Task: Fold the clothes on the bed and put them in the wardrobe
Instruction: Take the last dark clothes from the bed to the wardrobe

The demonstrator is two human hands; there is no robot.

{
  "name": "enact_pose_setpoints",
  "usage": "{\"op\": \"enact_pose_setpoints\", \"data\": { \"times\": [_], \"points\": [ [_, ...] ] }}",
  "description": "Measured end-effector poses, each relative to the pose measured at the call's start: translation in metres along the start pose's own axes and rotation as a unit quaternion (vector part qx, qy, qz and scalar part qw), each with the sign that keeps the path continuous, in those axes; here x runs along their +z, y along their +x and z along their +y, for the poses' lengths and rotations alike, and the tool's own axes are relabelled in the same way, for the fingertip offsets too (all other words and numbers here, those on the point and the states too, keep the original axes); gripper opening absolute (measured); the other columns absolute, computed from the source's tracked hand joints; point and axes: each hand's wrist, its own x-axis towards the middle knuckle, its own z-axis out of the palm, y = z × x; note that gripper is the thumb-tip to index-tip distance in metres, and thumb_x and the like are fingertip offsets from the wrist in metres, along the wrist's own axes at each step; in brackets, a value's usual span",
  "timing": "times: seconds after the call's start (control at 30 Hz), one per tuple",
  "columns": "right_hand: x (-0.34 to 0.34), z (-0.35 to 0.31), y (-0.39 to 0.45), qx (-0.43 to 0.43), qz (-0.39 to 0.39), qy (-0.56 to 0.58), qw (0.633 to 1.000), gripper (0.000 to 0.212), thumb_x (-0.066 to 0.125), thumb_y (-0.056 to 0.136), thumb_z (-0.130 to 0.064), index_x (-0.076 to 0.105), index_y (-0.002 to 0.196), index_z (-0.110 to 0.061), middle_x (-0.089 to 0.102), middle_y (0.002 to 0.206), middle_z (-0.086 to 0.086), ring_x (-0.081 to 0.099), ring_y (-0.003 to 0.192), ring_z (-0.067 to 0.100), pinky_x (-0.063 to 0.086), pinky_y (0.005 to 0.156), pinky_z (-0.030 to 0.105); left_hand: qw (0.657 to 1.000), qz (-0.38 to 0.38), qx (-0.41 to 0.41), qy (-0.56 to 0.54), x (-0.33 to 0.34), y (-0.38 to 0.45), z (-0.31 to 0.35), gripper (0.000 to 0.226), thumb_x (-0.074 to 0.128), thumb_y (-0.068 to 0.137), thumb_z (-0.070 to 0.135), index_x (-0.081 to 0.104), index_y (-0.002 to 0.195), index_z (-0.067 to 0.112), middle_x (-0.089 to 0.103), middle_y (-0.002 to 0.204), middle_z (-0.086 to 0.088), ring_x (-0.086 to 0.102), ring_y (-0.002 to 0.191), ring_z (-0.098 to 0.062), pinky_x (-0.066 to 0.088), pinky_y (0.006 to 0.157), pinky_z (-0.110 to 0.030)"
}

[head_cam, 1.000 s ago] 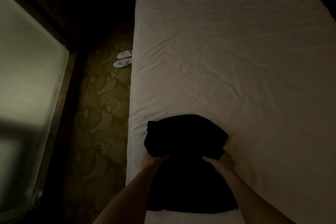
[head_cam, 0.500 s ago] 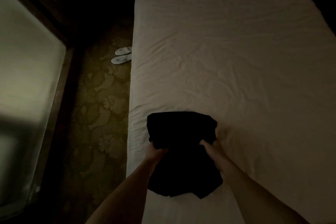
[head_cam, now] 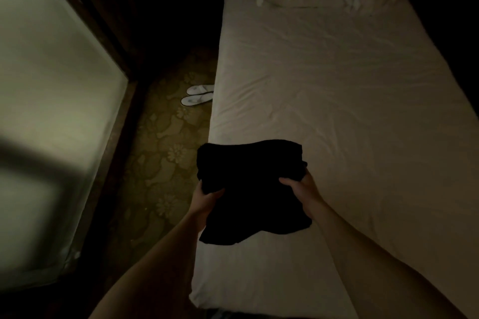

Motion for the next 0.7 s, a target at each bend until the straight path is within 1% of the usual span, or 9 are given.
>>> {"op": "enact_pose_setpoints", "data": {
  "times": [0.13,0.27,0.3,0.37,0.43,0.5,0.57,0.63,0.7],
  "points": [
    [0.017,-0.036,-0.016,-0.014,-0.041,-0.011,0.999,0.060,0.065,0.089,-0.004,0.044,0.142,-0.021,0.062,0.127,0.006,0.063,0.108,0.027,0.052,0.088,0.041,0.999,0.012,0.046,-0.022,-0.020,-0.032,0.027,0.062,0.077,0.078,0.016,0.048,0.132,0.023,0.062,0.123,-0.008,0.066,0.106,-0.024,0.057,0.081,-0.033],
    [0.050,-0.070,-0.031,-0.034,-0.068,-0.061,0.995,0.061,0.063,0.086,-0.002,0.044,0.141,-0.021,0.061,0.128,0.008,0.061,0.112,0.029,0.048,0.100,0.050,0.995,0.027,0.097,-0.016,-0.043,-0.078,0.055,0.070,0.078,0.061,0.033,0.051,0.125,0.029,0.065,0.115,0.001,0.067,0.098,-0.014,0.056,0.072,-0.023],
    [0.061,-0.078,-0.036,-0.042,-0.076,-0.073,0.994,0.060,0.063,0.085,-0.001,0.046,0.140,-0.020,0.061,0.127,0.009,0.061,0.112,0.029,0.047,0.101,0.051,0.995,0.035,0.095,-0.023,-0.050,-0.087,0.060,0.067,0.078,0.066,0.030,0.050,0.126,0.031,0.064,0.116,0.002,0.067,0.099,-0.015,0.056,0.074,-0.024],
    [0.086,-0.092,-0.046,-0.063,-0.092,-0.099,0.989,0.059,0.063,0.083,0.001,0.047,0.137,-0.018,0.062,0.126,0.009,0.061,0.112,0.029,0.047,0.101,0.049,0.993,0.050,0.095,-0.041,-0.070,-0.104,0.068,0.056,0.074,0.081,0.018,0.049,0.129,0.032,0.061,0.124,-0.003,0.064,0.108,-0.023,0.056,0.086,-0.037],
    [0.115,-0.106,-0.062,-0.084,-0.119,-0.119,0.982,0.056,0.063,0.082,0.001,0.050,0.133,-0.016,0.063,0.123,0.009,0.062,0.110,0.028,0.048,0.100,0.049,0.991,0.068,0.100,-0.056,-0.094,-0.123,0.074,0.055,0.069,0.086,0.011,0.046,0.131,0.031,0.058,0.128,-0.006,0.061,0.112,-0.028,0.052,0.095,-0.045],
    [0.144,-0.116,-0.076,-0.101,-0.143,-0.143,0.974,0.052,0.065,0.080,0.000,0.052,0.129,-0.015,0.064,0.119,0.008,0.062,0.109,0.027,0.047,0.101,0.049,0.987,0.092,0.111,-0.073,-0.116,-0.147,0.081,0.052,0.065,0.089,0.008,0.045,0.131,0.031,0.058,0.126,-0.005,0.061,0.109,-0.026,0.052,0.093,-0.043],
    [0.171,-0.124,-0.089,-0.123,-0.168,-0.164,0.964,0.058,0.069,0.074,-0.009,0.052,0.128,-0.019,0.064,0.120,0.006,0.062,0.110,0.026,0.047,0.101,0.050,0.981,0.120,0.122,-0.095,-0.138,-0.170,0.086,0.050,0.061,0.091,0.004,0.044,0.130,0.030,0.058,0.123,-0.002,0.062,0.105,-0.021,0.053,0.088,-0.037],
    [0.200,-0.130,-0.101,-0.133,-0.201,-0.177,0.954,0.065,0.071,0.067,-0.018,0.051,0.128,-0.024,0.064,0.121,0.005,0.061,0.111,0.028,0.047,0.101,0.052,0.974,0.146,0.134,-0.113,-0.159,-0.195,0.090,0.057,0.067,0.088,0.008,0.043,0.136,0.027,0.058,0.127,-0.004,0.062,0.106,-0.022,0.054,0.085,-0.036],
    [0.231,-0.136,-0.120,-0.156,-0.237,-0.186,0.941,0.055,0.069,0.076,-0.010,0.050,0.124,-0.028,0.062,0.124,0.007,0.061,0.112,0.030,0.047,0.100,0.053,0.965,0.177,0.147,-0.126,-0.183,-0.215,0.089,0.080,0.081,0.072,0.022,0.041,0.142,0.024,0.056,0.133,-0.006,0.061,0.110,-0.024,0.053,0.085,-0.036]
  ]
}}
